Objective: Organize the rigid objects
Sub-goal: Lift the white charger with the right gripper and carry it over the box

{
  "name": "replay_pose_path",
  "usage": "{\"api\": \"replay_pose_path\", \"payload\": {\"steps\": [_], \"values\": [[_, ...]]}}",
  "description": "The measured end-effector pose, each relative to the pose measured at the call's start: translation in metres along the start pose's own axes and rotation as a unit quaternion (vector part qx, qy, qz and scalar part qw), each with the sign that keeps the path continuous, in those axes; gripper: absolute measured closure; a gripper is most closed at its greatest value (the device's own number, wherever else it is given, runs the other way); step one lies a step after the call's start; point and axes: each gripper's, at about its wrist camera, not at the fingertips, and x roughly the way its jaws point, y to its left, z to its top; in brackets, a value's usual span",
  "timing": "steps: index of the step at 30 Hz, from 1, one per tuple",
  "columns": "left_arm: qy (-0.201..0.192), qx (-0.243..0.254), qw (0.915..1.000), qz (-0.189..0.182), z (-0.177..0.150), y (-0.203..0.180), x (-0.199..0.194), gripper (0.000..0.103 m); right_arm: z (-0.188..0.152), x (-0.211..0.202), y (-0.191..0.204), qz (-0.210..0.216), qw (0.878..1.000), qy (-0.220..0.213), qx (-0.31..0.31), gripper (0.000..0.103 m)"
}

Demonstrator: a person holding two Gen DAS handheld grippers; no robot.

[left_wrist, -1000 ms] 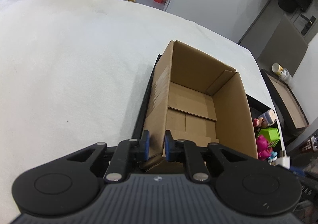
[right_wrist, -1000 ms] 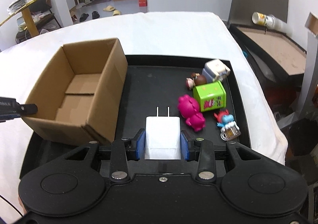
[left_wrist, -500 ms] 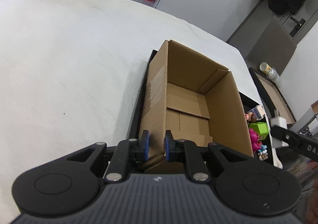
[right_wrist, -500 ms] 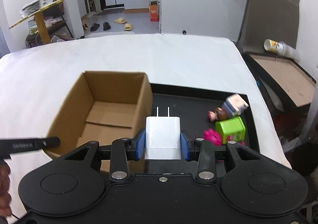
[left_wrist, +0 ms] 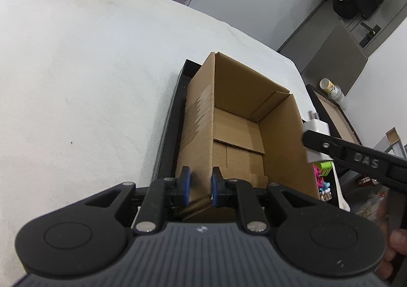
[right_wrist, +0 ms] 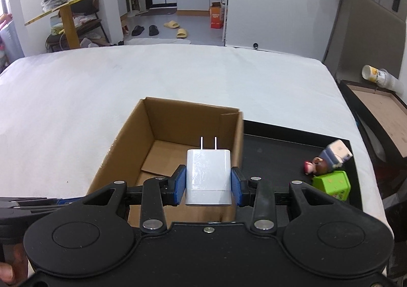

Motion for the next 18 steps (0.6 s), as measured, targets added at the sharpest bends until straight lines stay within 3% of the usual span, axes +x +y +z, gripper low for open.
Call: {"api": "replay_pose_path", "payload": {"steps": [10,18], "values": [[0.015,0.005,0.9996,-0.024,0.005,0.004,0.001,0.086,0.016,0.031,0.027,0.013,1.0,0.005,-0.009,0.066],[0.02,-0.019,0.9986,-0.044,0.006,0.015,0.003,0.086,0.028,0.051,0.043,0.021,1.0,0.006,-0.007,0.066]]}}
